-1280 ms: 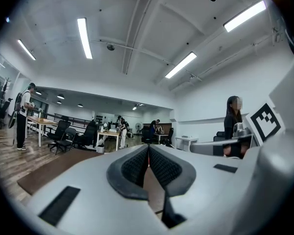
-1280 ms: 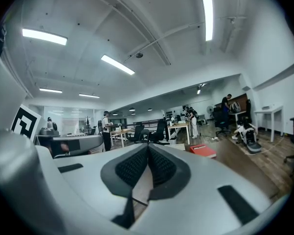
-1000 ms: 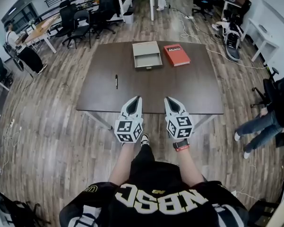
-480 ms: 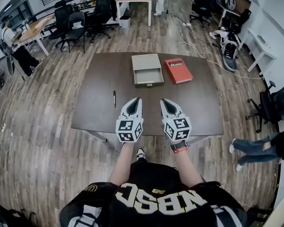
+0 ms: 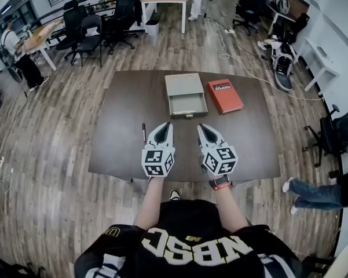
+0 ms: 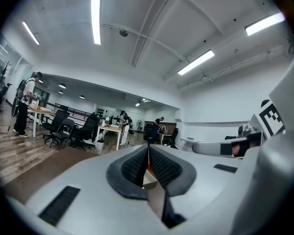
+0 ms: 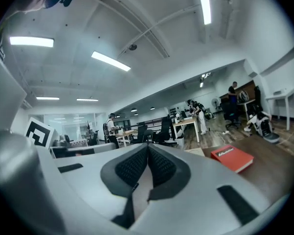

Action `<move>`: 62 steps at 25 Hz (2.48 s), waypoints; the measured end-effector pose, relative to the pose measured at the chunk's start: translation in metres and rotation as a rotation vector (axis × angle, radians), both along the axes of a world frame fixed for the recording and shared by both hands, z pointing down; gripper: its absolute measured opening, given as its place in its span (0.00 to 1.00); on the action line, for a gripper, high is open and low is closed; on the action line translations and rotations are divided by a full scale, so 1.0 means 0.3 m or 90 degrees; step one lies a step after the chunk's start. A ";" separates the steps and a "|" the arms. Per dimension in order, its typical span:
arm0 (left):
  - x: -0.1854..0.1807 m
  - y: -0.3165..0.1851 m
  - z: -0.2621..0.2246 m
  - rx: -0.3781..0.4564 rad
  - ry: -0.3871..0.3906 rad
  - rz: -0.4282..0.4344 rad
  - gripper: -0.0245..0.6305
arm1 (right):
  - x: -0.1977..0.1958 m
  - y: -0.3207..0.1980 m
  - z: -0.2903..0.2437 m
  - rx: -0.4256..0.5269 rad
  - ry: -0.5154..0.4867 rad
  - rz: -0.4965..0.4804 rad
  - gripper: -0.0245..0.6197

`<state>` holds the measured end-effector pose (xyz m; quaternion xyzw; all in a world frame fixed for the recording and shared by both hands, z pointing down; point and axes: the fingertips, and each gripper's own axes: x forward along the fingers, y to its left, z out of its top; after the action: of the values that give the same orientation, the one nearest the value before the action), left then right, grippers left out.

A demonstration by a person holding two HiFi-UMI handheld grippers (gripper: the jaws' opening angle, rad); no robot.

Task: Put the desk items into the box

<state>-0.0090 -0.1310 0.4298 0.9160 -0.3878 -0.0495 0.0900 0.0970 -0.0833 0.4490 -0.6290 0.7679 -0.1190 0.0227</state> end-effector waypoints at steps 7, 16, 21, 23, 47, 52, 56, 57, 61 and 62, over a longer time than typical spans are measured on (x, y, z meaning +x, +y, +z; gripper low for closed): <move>-0.078 -0.095 0.074 -0.025 0.000 -0.025 0.06 | -0.076 -0.060 0.088 -0.045 0.001 -0.023 0.05; -0.090 -0.162 0.164 -0.052 -0.025 -0.060 0.07 | -0.079 -0.200 0.167 -0.078 0.005 -0.071 0.05; -0.186 -0.227 0.211 -0.072 -0.053 -0.123 0.07 | -0.132 -0.274 0.197 -0.095 0.016 -0.121 0.05; -0.218 -0.254 0.228 -0.080 -0.065 -0.143 0.07 | -0.142 -0.311 0.209 -0.100 0.017 -0.136 0.05; -0.373 -0.372 0.720 -0.275 -0.316 -0.085 0.29 | -0.354 -0.457 0.462 -0.205 0.005 -0.257 0.05; -0.380 -0.400 0.840 -0.307 -0.375 -0.052 0.29 | -0.350 -0.453 0.519 -0.227 0.007 -0.262 0.05; -0.362 -0.415 0.911 -0.329 -0.406 -0.019 0.29 | -0.329 -0.445 0.557 -0.244 0.003 -0.259 0.05; -0.355 -0.415 0.929 -0.333 -0.416 -0.007 0.29 | -0.325 -0.444 0.563 -0.247 0.002 -0.258 0.05; -0.346 -0.412 1.014 -0.373 -0.454 0.030 0.26 | -0.311 -0.449 0.583 -0.256 0.000 -0.254 0.05; -0.349 -0.413 1.036 -0.391 -0.459 0.033 0.26 | -0.307 -0.453 0.589 -0.258 -0.002 -0.253 0.05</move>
<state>-0.1138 -0.2548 0.7404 0.8151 -0.3681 0.3909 0.2174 0.0050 -0.2192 0.6256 -0.4578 0.8365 -0.2734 -0.1264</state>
